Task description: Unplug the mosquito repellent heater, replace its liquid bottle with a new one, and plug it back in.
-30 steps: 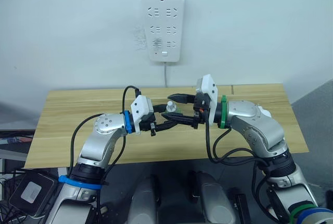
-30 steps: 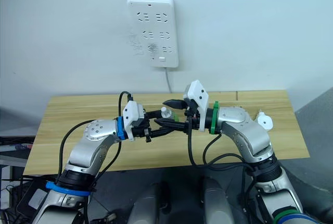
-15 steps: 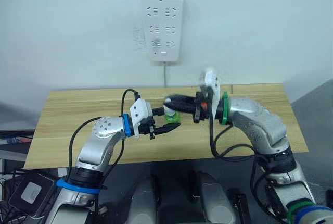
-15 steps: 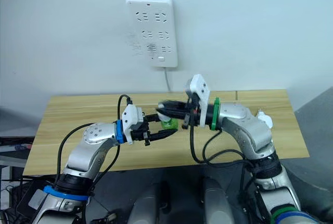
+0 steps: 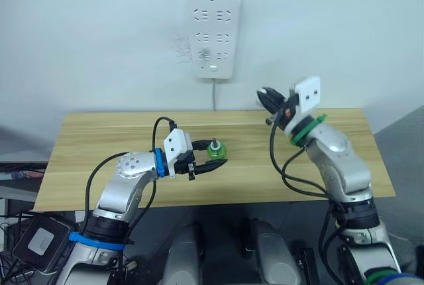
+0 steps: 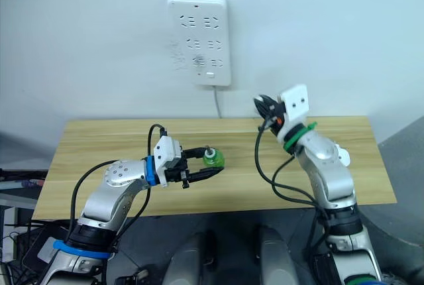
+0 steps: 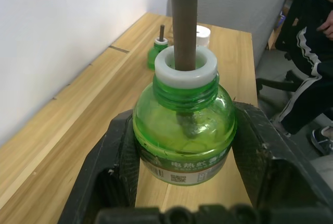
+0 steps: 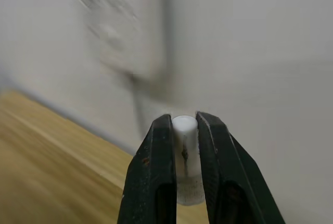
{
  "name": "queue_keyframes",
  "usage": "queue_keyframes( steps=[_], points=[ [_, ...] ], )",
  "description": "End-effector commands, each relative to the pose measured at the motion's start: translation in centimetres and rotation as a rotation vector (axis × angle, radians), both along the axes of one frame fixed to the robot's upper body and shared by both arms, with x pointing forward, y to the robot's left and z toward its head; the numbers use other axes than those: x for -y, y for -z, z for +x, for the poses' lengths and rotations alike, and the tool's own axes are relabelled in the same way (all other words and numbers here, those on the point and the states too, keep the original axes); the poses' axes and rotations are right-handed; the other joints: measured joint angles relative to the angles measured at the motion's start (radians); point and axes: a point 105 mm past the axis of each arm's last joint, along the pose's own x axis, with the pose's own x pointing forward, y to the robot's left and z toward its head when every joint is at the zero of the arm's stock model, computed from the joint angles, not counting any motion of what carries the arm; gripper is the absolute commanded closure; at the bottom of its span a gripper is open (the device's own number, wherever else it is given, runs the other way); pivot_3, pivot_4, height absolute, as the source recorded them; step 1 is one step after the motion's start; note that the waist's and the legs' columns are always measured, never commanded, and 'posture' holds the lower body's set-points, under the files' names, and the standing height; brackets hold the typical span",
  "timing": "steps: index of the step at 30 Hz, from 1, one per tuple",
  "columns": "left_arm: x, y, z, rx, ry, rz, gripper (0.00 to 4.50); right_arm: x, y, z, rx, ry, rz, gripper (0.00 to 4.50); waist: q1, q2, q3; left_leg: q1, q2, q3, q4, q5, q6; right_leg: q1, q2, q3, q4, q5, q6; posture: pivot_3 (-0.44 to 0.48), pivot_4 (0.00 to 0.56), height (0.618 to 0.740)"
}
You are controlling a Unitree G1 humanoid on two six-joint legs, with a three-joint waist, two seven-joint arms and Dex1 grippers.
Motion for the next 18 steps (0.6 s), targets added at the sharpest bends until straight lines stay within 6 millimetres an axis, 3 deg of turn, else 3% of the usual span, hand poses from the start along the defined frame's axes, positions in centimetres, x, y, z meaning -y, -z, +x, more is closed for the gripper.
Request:
queue_keyframes(
  steps=[1, 6, 10, 18],
  points=[
    [-0.2, -1.2, -0.5, 0.030, 0.008, -0.016, 2.26, 2.7, 1.0, 0.5, 0.079, 0.164, -0.007, 4.24, -0.003, 0.001, 0.001, 0.000, 0.000, 0.000, 0.000, 0.000, 0.000, 0.000, 0.000, 0.000, 0.000, 0.000, 0.000, -0.159, 0.373, 0.740],
    [-0.6, -1.8, -1.0, 0.011, -0.007, -0.010, 2.26, 4.1, 5.9, 1.1, 0.015, 0.238, 0.035, 4.24, -0.003, 0.005, 0.012, 0.002, 0.001, 0.001, -0.002, 0.000, 0.000, 0.000, 0.001, 0.001, 0.000, 0.000, 0.000, -0.137, 0.422, 0.740],
    [-1.1, -2.6, -1.4, -0.002, -0.005, 0.008, 2.26, 3.8, 6.6, 1.5, 0.030, 0.219, 0.078, 4.24, 0.002, 0.012, 0.033, 0.002, 0.000, 0.002, -0.002, 0.000, 0.000, 0.000, 0.001, 0.003, 0.000, 0.000, 0.000, -0.108, 0.464, 0.740],
    [-1.9, -3.6, -1.5, -0.022, -0.014, 0.038, 2.26, 3.2, 7.5, 2.4, 0.016, 0.217, 0.155, 4.24, 0.008, 0.017, 0.070, 0.004, 0.000, 0.003, -0.003, 0.000, 0.000, 0.001, 0.000, 0.003, 0.000, 0.000, 0.000, -0.084, 0.492, 0.740]
  ],
)
